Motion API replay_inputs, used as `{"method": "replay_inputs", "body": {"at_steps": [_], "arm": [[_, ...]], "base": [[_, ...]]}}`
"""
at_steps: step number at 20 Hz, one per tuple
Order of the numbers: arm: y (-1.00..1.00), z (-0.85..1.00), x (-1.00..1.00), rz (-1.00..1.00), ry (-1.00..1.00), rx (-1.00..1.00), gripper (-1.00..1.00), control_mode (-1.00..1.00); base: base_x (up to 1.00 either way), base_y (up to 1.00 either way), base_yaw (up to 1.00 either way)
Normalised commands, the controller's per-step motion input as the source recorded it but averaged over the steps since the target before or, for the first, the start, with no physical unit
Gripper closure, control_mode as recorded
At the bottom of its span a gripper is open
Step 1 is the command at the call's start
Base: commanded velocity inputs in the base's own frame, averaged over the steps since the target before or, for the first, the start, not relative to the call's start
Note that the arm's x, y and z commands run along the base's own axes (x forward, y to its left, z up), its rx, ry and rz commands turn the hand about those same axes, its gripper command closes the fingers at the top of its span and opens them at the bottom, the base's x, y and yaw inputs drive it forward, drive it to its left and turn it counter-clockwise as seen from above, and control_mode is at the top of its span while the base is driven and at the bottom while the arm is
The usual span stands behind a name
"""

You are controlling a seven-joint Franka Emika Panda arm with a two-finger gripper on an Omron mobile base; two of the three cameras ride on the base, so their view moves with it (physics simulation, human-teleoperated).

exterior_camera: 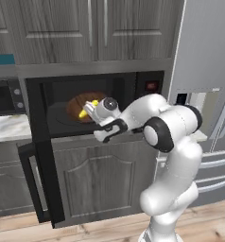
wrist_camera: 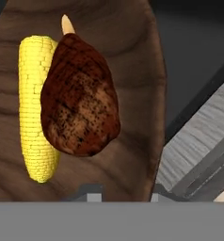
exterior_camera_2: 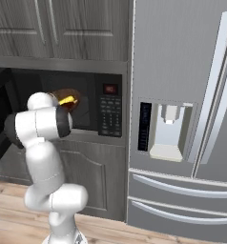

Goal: The microwave is finished heating the steak and corn. Take the bowl containing the food and place it on the dining counter.

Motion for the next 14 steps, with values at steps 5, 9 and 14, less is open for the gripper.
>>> {"method": "replay_inputs", "body": {"at_steps": [5, 9, 14], "arm": [[0.00, 0.93, -0.94, 0.00, -0.10, 0.03, 1.00, -1.00], [-0.01, 1.00, -0.97, -0.01, -0.02, 0.00, 1.00, -1.00], [-0.15, 1.00, -1.00, 0.00, 0.07, 0.00, 1.00, -1.00]], "base": [[0.00, 0.00, 0.00], [0.00, 0.00, 0.00], [0.00, 0.00, 0.00]]}}
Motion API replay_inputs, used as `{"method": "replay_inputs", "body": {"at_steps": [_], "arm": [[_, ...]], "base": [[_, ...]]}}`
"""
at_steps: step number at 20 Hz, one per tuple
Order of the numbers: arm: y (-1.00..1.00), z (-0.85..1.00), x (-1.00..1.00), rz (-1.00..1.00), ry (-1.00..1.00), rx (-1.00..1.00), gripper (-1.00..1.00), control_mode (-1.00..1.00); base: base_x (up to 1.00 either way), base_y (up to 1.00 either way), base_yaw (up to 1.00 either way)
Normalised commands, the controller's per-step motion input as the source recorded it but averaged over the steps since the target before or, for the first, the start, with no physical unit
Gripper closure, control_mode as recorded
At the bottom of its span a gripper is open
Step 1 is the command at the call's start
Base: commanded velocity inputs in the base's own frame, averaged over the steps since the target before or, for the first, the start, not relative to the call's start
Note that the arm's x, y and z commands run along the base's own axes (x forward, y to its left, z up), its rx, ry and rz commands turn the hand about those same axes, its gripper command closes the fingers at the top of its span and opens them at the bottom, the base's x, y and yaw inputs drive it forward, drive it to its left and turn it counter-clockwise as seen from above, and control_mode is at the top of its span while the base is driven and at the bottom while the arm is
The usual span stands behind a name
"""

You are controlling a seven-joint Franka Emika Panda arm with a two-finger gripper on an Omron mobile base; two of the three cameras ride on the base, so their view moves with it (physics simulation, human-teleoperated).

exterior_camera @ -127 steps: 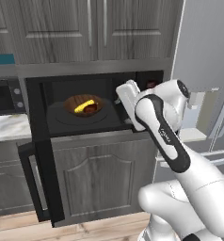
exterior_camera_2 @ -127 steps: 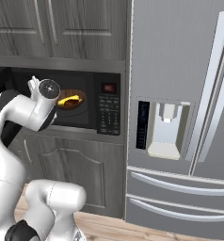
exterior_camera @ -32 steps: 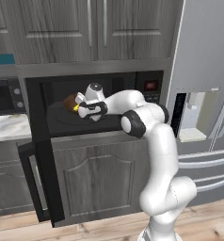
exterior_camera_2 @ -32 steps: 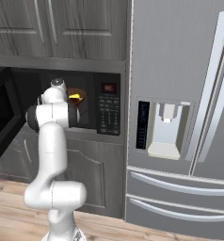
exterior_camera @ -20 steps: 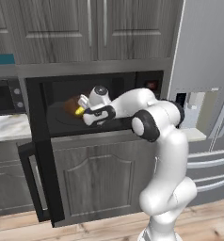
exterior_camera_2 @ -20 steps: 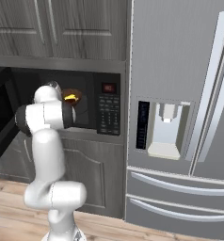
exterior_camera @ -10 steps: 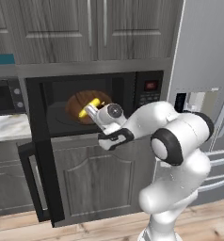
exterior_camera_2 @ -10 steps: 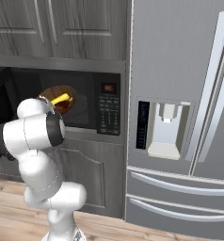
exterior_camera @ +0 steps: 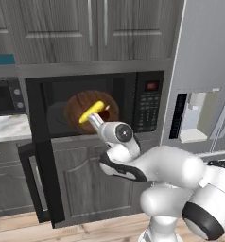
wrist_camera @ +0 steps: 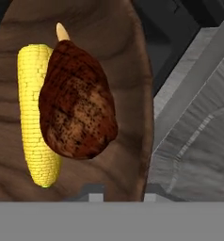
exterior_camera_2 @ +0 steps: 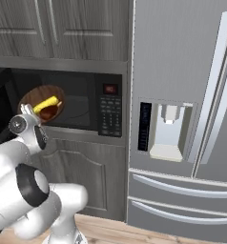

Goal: The microwave is finished heating the steak and corn. Take the bowl containing the food and place it on the dining counter.

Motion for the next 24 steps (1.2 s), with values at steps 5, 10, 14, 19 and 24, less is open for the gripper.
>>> {"method": "replay_inputs", "body": {"at_steps": [5, 10, 14, 19, 24], "arm": [[-0.23, 1.00, -1.00, 0.00, 0.22, 0.00, 1.00, -1.00], [-0.19, 1.00, -1.00, 0.00, 0.26, -0.07, 1.00, -1.00], [-0.31, 0.97, -1.00, 0.00, 0.23, -0.11, 1.00, -1.00], [-0.73, 0.66, -0.92, -0.03, 0.26, -0.01, 1.00, -1.00], [-0.68, 0.06, -0.40, -0.07, 0.00, 0.11, 1.00, -1.00]], "base": [[0.00, 0.00, 0.00], [0.00, 0.00, 0.00], [0.00, 0.00, 0.00], [0.00, 0.00, 0.00], [0.00, 0.00, 0.00]]}}
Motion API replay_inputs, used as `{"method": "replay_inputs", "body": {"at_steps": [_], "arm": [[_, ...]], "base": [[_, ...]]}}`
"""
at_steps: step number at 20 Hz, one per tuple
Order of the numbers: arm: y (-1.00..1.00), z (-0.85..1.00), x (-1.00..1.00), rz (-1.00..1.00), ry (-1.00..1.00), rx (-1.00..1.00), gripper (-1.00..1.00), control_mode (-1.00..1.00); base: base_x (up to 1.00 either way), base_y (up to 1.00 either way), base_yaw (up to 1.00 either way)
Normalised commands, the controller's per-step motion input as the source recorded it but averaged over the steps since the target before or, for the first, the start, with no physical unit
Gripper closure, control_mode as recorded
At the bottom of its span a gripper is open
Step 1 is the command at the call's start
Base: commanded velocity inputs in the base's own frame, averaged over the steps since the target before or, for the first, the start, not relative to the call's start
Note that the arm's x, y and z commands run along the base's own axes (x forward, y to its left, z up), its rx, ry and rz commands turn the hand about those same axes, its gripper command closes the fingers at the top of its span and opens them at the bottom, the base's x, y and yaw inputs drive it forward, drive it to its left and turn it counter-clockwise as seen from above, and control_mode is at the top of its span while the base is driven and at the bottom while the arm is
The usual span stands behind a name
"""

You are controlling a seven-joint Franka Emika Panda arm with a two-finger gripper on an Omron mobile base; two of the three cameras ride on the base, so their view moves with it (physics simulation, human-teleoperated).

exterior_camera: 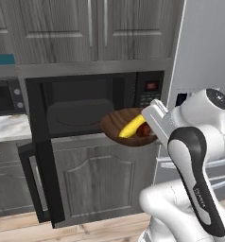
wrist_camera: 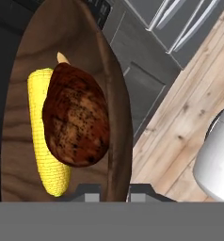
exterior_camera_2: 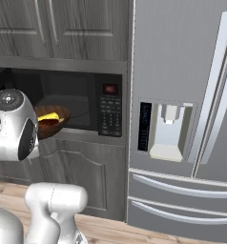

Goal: The microwave is finished heating the steak and corn. Take the bowl containing the food and place it on the dining counter.

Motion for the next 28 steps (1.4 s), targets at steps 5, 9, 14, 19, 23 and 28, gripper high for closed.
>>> {"method": "replay_inputs", "body": {"at_steps": [5, 9, 14, 19, 23, 28], "arm": [[0.00, 0.00, 0.00, 0.00, 0.00, 0.00, 1.00, -1.00], [0.00, 0.00, 0.00, 0.00, 0.00, 0.00, 1.00, -1.00], [-0.08, 0.00, -0.05, 0.00, 0.00, 0.00, 1.00, -1.00], [0.00, 0.00, 0.00, 0.00, 0.00, 0.00, 1.00, 1.00], [0.00, 0.00, 0.00, 0.00, 0.00, 0.00, 1.00, 1.00], [0.00, 0.00, 0.00, 0.00, 0.00, 0.00, 1.00, 1.00]], "base": [[0.00, 0.00, 0.00], [0.00, 0.00, 0.00], [0.00, 0.00, 0.00], [-0.38, -0.74, 0.00], [-0.60, -0.70, 0.37], [-0.77, -0.38, 0.89]]}}
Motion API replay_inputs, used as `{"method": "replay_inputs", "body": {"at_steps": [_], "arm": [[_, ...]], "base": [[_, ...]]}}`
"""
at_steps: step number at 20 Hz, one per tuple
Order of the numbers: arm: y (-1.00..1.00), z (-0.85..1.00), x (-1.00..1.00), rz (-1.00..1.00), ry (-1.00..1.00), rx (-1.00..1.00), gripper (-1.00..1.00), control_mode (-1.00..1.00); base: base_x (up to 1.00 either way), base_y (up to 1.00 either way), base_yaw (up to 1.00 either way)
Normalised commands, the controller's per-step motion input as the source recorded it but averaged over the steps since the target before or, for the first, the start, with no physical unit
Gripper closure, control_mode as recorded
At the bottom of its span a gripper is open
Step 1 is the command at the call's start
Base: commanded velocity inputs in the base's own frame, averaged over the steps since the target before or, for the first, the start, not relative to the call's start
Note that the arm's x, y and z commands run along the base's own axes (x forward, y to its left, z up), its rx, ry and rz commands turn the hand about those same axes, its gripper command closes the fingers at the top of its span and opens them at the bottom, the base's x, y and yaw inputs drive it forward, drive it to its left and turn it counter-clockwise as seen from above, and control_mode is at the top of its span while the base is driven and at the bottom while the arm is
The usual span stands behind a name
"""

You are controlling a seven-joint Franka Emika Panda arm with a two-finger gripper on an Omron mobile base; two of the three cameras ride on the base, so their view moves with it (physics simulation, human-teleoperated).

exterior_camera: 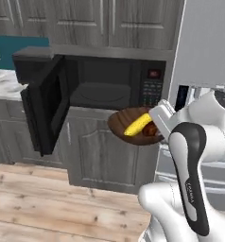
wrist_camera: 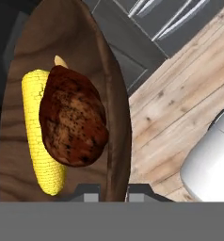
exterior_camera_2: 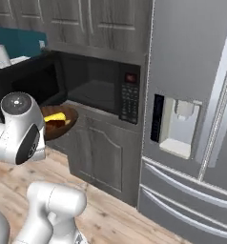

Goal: The microwave is finished heating the steak and corn. Take the bowl containing the food and place it on the dining counter.

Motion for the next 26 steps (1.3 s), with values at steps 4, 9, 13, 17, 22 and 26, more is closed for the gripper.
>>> {"method": "replay_inputs", "body": {"at_steps": [4, 9, 13, 17, 22, 26], "arm": [[0.00, 0.00, 0.00, 0.00, 0.00, 0.00, 1.00, 1.00], [0.00, 0.00, 0.00, 0.00, 0.00, 0.00, 1.00, 1.00], [0.00, 0.00, 0.00, 0.00, 0.00, 0.00, 1.00, 1.00], [0.00, 0.00, 0.00, 0.00, 0.00, 0.00, 1.00, 1.00], [0.00, 0.00, 0.00, 0.00, 0.00, 0.00, 1.00, 1.00], [0.00, 0.00, 0.00, 0.00, 0.00, 0.00, 1.00, 1.00]], "base": [[-0.51, -0.26, 0.98], [-0.35, -0.19, 1.00], [-0.26, -0.21, 1.00], [-0.23, -0.18, 1.00], [-0.23, -0.04, 1.00], [-0.09, 0.00, 1.00]]}}
